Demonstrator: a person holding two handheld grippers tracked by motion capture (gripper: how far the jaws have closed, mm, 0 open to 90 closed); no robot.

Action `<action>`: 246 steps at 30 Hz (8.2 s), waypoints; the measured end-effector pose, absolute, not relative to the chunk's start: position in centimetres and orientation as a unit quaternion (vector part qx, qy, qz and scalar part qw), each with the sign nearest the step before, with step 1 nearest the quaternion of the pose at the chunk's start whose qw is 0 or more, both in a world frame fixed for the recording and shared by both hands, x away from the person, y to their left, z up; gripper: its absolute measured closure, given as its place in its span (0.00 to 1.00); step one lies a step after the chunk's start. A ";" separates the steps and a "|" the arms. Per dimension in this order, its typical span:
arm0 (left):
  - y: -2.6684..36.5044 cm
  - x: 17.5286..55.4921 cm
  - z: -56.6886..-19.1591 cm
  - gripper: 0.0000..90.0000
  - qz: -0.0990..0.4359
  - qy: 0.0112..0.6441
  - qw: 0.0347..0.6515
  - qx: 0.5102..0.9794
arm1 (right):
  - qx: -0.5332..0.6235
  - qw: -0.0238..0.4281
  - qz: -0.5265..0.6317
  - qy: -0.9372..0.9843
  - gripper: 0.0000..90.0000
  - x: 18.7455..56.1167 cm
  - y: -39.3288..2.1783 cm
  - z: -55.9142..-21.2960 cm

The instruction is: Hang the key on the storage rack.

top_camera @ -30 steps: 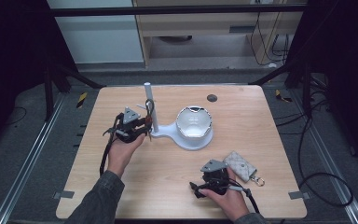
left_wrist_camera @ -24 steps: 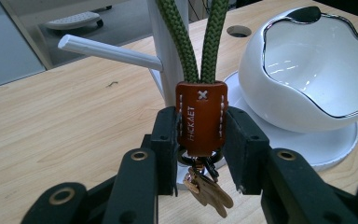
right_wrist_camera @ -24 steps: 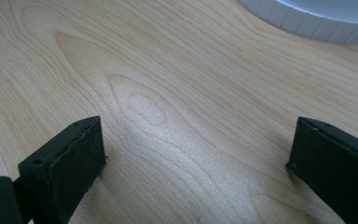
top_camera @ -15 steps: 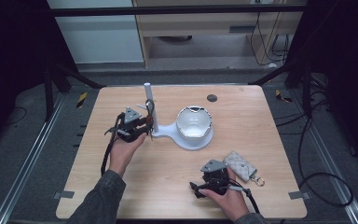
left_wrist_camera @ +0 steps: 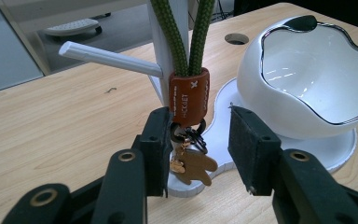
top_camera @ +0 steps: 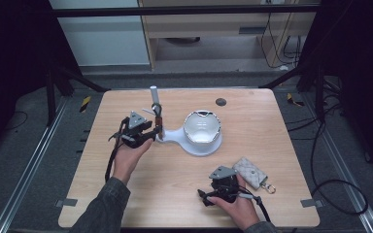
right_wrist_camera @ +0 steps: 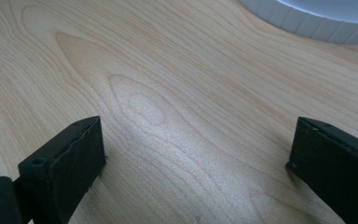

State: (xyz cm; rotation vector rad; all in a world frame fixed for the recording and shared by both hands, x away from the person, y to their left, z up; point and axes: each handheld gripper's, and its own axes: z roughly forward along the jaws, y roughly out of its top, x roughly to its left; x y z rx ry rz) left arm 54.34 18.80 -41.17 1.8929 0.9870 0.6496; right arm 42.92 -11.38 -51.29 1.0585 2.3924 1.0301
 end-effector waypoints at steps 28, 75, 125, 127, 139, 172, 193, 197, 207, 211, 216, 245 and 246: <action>21.8 51.6 -43.2 0.20 0.216 0.399 0.408 0.792 | 0.366 0.196 0.332 0.847 0.09 42.9 -11.7 -48.5; 27.0 48.6 -48.1 0.09 0.193 0.427 0.360 0.807 | 0.428 0.159 0.178 0.872 0.12 45.8 -23.1 -40.9; 27.6 48.5 -48.6 0.10 0.198 0.436 0.338 0.810 | 0.421 0.060 0.095 0.900 0.16 49.2 -22.1 -47.0; 27.5 48.5 -48.6 0.10 0.199 0.434 0.337 0.811 | 0.428 0.058 0.103 0.896 0.16 49.1 -22.3 -47.2; 27.4 48.5 -48.7 0.10 0.199 0.434 0.338 0.811 | 0.435 0.054 0.111 0.892 0.17 48.9 -23.0 -47.7; 27.4 48.5 -48.7 0.10 0.198 0.434 0.334 0.813 | 0.430 0.055 0.112 0.894 0.23 49.0 -22.9 -47.6; 27.4 48.5 -48.8 0.10 0.199 0.435 0.331 0.813 | 0.428 0.069 0.130 0.892 0.34 49.1 -22.8 -45.9; 27.4 48.6 -48.8 0.10 0.200 0.434 0.331 0.814 | 0.427 0.081 0.137 0.890 0.34 49.2 -22.7 -45.0; 27.4 48.5 -48.8 0.10 0.199 0.434 0.331 0.814 | 0.420 0.111 0.148 0.888 0.35 49.4 -22.3 -42.5; 27.4 48.5 -48.8 0.10 0.199 0.435 0.331 0.814 | 0.422 0.116 0.151 0.886 0.35 49.4 -22.1 -41.9; 27.4 48.5 -48.8 0.10 0.199 0.433 0.330 0.815 | 0.414 0.128 0.159 0.887 0.35 49.5 -21.8 -40.8; 27.3 48.5 -48.9 0.11 0.198 0.433 0.327 0.816 | 0.385 0.183 0.208 0.880 0.35 50.4 -18.8 -36.1; 27.3 48.5 -48.9 0.11 0.198 0.433 0.327 0.816 | 0.383 0.185 0.209 0.880 0.35 50.4 -18.6 -35.9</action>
